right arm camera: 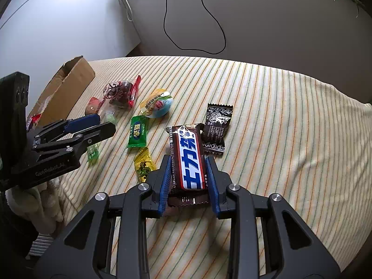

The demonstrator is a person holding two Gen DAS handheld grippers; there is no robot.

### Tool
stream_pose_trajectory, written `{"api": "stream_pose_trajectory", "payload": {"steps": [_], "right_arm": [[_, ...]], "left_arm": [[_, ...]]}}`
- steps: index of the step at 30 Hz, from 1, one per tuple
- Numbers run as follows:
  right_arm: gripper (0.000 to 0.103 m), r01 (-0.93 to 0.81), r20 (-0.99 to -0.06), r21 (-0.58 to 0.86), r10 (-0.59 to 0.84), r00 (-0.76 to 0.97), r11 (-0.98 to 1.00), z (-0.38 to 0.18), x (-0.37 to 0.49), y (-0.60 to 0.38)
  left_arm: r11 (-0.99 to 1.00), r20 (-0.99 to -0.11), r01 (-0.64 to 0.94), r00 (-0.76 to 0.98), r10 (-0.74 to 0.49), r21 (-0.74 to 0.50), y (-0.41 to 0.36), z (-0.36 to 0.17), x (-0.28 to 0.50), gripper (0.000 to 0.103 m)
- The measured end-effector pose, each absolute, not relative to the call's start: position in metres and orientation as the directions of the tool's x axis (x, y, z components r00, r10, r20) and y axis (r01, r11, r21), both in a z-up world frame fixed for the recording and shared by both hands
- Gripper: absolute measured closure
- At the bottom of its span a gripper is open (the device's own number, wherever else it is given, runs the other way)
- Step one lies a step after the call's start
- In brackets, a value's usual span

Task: Organize snacks
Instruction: 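Grasp the green candy with the left tool while the right tool grasps the blue-white chocolate bar, then carry the green candy with the left tool while the right tool carries the chocolate bar to the box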

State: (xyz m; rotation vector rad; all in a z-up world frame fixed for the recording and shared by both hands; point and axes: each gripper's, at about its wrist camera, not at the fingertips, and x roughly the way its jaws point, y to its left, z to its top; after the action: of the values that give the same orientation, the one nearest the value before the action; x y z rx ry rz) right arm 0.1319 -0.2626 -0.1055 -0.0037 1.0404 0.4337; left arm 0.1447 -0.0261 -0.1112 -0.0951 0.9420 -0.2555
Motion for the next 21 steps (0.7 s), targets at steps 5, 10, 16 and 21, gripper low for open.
{"api": "stream_pose_trajectory", "payload": {"steps": [5,10,16,21], "right_arm": [[0.072,-0.347,-0.837,0.192,0.338,0.431,0.918,-0.107,0.132,-0.261],[0.072,-0.344,-0.836,0.185,0.331,0.438,0.921,-0.106,0.132,-0.260],[0.072,-0.338,-0.828,0.178,0.326,0.457,0.924,-0.099,0.129,-0.259],[0.072,-0.337,-0.815,0.166,0.321,0.482,0.927,-0.087,0.125,-0.255]], "left_arm": [[0.974,-0.796,0.177,0.565,-0.219,-0.142,-0.034,-0.116,0.152,0.079],[0.972,-0.790,0.184,0.571,-0.225,-0.144,-0.032,-0.116,0.149,0.083],[0.970,-0.778,0.186,0.581,-0.239,-0.159,-0.025,-0.112,0.137,0.085],[0.968,-0.756,0.191,0.606,-0.249,-0.166,-0.016,-0.101,0.126,0.085]]}}
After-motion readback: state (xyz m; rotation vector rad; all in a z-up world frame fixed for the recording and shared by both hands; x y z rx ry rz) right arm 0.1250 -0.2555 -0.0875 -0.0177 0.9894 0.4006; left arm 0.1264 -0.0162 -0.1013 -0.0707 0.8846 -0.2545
